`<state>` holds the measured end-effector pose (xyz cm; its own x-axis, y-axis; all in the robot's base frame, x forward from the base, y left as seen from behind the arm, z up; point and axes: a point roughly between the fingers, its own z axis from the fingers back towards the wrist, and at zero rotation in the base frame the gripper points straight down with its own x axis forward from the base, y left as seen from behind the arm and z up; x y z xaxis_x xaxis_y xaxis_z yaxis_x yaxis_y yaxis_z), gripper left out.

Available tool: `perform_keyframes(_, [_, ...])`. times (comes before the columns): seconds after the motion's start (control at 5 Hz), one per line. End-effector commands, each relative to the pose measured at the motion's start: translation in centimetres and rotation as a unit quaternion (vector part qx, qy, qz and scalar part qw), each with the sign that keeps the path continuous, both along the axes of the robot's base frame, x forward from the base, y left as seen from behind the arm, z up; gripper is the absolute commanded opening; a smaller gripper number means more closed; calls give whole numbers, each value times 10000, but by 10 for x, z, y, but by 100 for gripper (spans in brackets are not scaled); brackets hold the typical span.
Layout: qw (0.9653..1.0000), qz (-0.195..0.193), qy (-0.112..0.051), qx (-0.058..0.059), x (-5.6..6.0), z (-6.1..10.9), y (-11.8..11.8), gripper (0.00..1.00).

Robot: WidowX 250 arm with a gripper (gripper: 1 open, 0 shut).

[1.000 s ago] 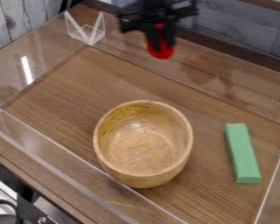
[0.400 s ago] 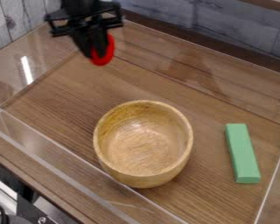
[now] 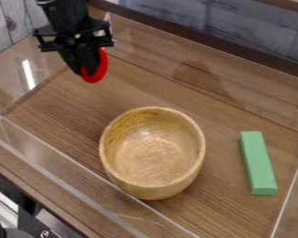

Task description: Move the red fruit to the right

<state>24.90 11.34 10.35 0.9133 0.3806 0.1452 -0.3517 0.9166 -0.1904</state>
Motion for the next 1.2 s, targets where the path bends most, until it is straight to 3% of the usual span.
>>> perform_keyframes(0.0, [9994,-38,-185,303,2,2,10,0])
perform_keyframes(0.4, [9987,-39,-42,500,6,-21,21,0])
perform_keyframes(0.6, [9984,-25,24,562,7,-28,26,100])
perform_keyframes(1.0, [9981,-30,141,605,12,-42,24,100])
